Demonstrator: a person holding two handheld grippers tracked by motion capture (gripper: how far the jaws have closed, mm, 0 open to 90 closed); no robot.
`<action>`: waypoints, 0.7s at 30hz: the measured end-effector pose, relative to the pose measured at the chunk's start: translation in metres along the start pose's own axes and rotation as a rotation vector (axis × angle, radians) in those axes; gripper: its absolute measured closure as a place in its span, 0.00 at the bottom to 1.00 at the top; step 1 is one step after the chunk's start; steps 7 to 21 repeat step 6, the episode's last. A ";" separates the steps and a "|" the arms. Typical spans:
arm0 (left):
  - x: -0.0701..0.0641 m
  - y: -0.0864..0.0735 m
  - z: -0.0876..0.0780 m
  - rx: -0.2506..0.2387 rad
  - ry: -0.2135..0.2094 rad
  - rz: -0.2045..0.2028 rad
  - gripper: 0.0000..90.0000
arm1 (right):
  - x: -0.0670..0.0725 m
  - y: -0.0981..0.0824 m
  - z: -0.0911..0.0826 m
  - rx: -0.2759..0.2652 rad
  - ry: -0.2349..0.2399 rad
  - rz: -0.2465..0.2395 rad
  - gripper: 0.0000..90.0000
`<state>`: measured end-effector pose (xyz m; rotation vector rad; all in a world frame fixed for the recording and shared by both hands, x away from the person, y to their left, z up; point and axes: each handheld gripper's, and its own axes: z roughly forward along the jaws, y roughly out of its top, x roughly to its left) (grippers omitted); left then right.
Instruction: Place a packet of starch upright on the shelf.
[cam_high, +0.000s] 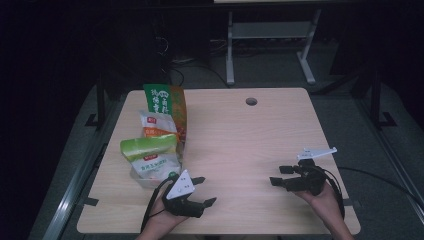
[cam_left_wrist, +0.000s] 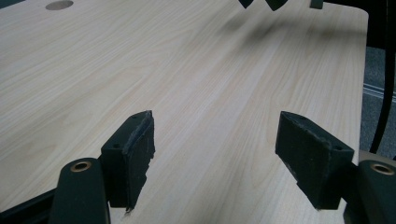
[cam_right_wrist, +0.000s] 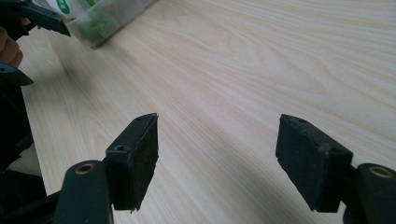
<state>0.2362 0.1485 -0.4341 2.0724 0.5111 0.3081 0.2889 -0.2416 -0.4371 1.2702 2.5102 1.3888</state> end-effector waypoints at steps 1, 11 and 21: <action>0.000 0.000 0.000 0.004 -0.001 0.001 0.31 | 0.001 -0.001 0.001 -0.002 0.000 -0.001 0.32; -0.001 -0.001 0.002 0.013 -0.010 0.007 0.31 | 0.004 -0.006 0.002 -0.027 -0.024 -0.016 0.31; -0.001 -0.001 0.002 0.013 -0.010 0.007 0.31 | 0.004 -0.006 0.002 -0.027 -0.024 -0.016 0.31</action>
